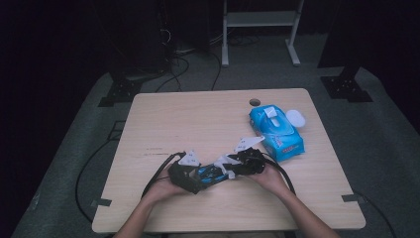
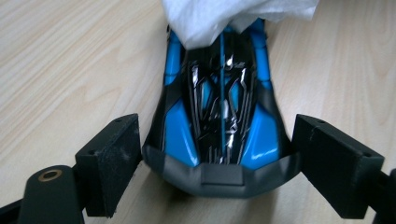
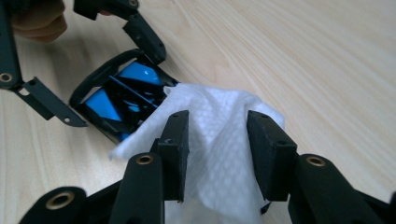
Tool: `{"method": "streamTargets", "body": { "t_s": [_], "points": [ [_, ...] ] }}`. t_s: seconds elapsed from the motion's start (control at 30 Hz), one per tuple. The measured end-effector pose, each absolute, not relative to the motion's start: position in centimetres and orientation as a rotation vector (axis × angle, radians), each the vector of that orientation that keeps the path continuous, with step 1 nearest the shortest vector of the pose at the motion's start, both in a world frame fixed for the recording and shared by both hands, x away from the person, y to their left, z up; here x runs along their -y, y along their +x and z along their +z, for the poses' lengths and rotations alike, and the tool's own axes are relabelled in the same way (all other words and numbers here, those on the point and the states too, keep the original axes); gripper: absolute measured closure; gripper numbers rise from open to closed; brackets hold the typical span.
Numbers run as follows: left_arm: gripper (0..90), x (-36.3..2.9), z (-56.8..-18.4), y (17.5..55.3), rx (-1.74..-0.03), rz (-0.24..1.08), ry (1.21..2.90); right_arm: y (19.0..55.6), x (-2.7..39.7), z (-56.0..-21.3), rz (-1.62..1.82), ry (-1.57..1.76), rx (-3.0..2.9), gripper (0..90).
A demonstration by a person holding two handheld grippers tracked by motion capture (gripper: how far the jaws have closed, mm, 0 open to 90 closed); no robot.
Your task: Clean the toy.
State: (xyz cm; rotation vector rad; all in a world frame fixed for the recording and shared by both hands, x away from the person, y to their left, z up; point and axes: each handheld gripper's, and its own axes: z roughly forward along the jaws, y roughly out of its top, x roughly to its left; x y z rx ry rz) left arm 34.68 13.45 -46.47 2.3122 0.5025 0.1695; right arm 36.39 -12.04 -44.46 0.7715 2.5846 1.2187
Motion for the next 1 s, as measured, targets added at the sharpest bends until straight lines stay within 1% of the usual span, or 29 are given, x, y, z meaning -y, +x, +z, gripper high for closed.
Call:
{"method": "streamTargets", "body": {
  "t_s": [0.03,0.1,0.13,0.23,0.37,0.53,0.77,0.87,1.0],
  "points": [
    [16.0,-13.5,-46.6,34.7,-0.5,0.17,2.322,36.6,12.1,-44.6,1.221,0.79,-2.593,60.6],
    [20.8,-13.6,-46.6,34.6,-0.475,0.157,2.319,36.9,12.4,-45.1,1.243,0.83,-2.61,63.5],
    [23.2,-13.6,-46.5,34.6,-0.465,0.17,2.326,37.0,12.6,-45.3,1.256,0.851,-2.615,66.0],
    [23.5,-13.5,-46.5,34.5,-0.464,0.175,2.325,37.1,13.0,-45.6,1.279,0.887,-2.603,75.5],
    [23.6,-13.4,-46.6,34.6,-0.459,0.182,2.32,37.2,13.9,-45.9,1.292,0.929,-2.581,82.4],
    [23.7,-13.3,-46.7,34.6,-0.463,0.188,2.312,36.6,13.7,-45.5,1.237,0.915,-2.59,84.3],
    [23.6,-13.3,-46.8,34.6,-0.453,0.191,2.316,35.3,11.6,-45.2,1.31,0.812,-2.662,84.4],
    [23.7,-13.2,-46.8,34.6,-0.451,0.198,2.313,35.7,12.4,-45.2,1.312,0.845,-2.674,84.4],
    [23.8,-13.1,-46.8,34.7,-0.447,0.201,2.313,36.3,14.2,-45.2,1.21,0.901,-2.611,84.4]
  ]
}}
